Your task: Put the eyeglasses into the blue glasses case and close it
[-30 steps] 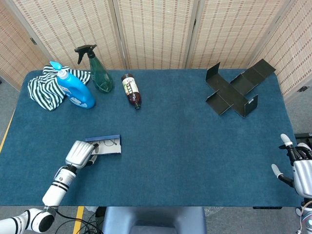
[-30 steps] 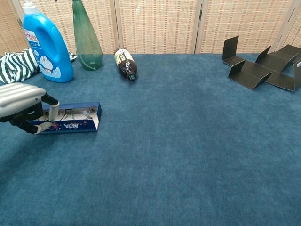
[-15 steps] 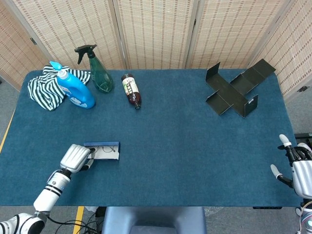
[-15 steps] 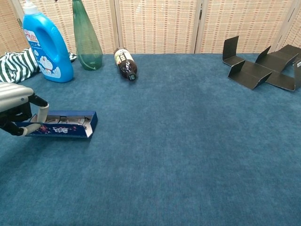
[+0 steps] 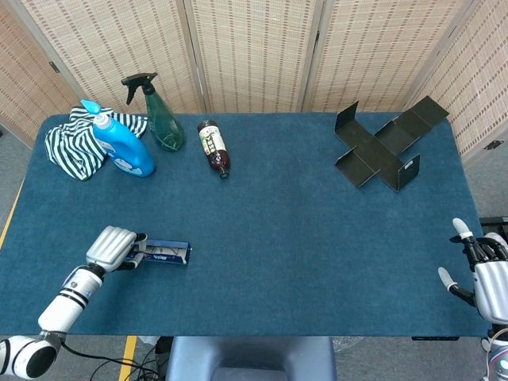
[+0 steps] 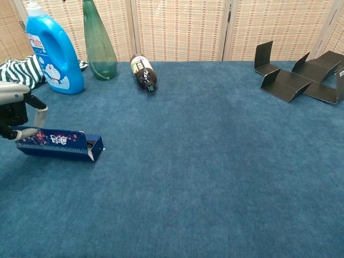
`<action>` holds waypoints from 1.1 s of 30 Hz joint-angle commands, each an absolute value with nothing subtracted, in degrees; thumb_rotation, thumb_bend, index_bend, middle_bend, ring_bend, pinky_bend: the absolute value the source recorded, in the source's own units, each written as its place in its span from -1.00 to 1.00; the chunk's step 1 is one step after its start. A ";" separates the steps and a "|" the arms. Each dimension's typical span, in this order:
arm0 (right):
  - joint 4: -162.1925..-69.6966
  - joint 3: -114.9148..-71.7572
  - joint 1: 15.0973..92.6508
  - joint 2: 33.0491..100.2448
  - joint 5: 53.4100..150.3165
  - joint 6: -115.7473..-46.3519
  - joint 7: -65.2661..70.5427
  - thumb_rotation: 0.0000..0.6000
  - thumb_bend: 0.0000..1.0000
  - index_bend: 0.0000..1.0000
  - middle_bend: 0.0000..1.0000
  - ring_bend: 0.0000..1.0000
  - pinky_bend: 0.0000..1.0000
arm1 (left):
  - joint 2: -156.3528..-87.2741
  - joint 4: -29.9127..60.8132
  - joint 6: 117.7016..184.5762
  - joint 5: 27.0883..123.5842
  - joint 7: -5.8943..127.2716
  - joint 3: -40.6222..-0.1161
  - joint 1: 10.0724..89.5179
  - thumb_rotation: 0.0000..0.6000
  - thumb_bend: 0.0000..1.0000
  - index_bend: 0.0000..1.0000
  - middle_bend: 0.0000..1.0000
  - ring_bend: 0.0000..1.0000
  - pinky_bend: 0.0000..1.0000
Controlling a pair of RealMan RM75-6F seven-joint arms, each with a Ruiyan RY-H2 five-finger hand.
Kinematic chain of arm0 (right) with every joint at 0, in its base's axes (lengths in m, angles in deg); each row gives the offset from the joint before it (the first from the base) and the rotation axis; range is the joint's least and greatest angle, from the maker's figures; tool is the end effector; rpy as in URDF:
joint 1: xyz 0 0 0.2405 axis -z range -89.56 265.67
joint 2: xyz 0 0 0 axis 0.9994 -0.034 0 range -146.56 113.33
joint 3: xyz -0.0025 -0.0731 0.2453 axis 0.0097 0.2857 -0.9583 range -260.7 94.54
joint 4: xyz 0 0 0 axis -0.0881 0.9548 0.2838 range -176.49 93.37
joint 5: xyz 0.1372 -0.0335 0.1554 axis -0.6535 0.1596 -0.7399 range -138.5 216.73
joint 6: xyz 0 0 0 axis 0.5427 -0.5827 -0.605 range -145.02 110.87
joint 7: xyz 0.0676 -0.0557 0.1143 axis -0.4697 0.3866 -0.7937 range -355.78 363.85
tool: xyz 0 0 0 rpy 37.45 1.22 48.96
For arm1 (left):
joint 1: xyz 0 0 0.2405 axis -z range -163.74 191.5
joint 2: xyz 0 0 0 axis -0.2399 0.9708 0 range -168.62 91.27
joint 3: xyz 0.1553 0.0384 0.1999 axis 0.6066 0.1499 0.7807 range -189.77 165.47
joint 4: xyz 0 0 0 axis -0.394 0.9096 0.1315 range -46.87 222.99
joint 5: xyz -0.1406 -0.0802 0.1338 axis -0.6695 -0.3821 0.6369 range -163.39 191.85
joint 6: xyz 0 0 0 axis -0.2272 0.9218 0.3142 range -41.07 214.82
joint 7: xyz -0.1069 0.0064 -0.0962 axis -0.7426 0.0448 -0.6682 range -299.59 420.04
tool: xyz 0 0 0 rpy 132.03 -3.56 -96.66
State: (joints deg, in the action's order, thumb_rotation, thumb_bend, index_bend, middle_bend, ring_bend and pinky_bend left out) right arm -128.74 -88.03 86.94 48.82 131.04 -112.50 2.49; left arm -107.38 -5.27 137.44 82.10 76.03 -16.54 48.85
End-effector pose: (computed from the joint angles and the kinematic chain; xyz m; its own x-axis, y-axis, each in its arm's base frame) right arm -0.3102 -0.1657 0.1822 0.4227 0.1874 0.8867 -0.8972 -0.0514 0.4386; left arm -0.2296 0.3143 0.0678 0.5692 0.3463 0.7458 0.8195 -0.3128 -0.4802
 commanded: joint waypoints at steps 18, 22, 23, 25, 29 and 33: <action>-128.22 -87.82 87.06 49.34 130.27 -111.73 2.29 1.00 -0.46 -0.90 -0.31 -0.07 -0.46 | -114.91 8.90 129.86 63.70 85.83 -18.16 59.61 1.00 0.04 0.17 1.00 0.95 1.00; -128.12 -87.81 87.05 49.41 130.25 -111.69 2.23 1.00 -0.46 -0.90 -0.31 -0.06 -0.44 | -117.68 12.19 131.02 59.57 91.72 -17.05 61.61 1.00 0.03 0.08 1.00 0.94 1.00; -128.10 -87.80 87.05 49.41 130.22 -111.66 2.20 1.00 -0.46 -0.90 -0.30 -0.05 -0.44 | -118.26 12.86 131.25 58.30 93.34 -16.69 62.06 1.00 0.03 -0.01 1.00 0.94 1.00; -128.04 -87.78 87.08 49.39 130.13 -111.59 2.13 1.00 -0.46 -0.90 -0.30 -0.05 -0.44 | -119.34 13.91 131.54 54.79 97.28 -15.86 63.25 1.00 0.03 -0.17 1.00 0.93 1.00; -127.93 -87.79 87.09 49.37 130.06 -111.54 1.95 1.00 -0.46 -0.90 -0.30 -0.05 -0.44 | -121.35 15.94 132.41 49.90 102.57 -14.62 64.82 1.00 -0.01 -0.45 1.00 0.92 1.00; -127.80 -87.81 87.09 49.34 130.06 -111.57 1.77 1.00 -0.46 -0.90 -0.29 -0.05 -0.44 | -120.82 14.35 134.55 45.87 104.56 -15.12 65.42 1.00 -0.11 -0.63 1.00 0.91 1.00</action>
State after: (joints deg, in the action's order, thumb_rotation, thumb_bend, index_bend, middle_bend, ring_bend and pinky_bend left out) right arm -127.80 -87.82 87.09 49.34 130.05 -111.57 1.77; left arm -120.70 14.93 133.37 47.30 103.93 -15.15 64.79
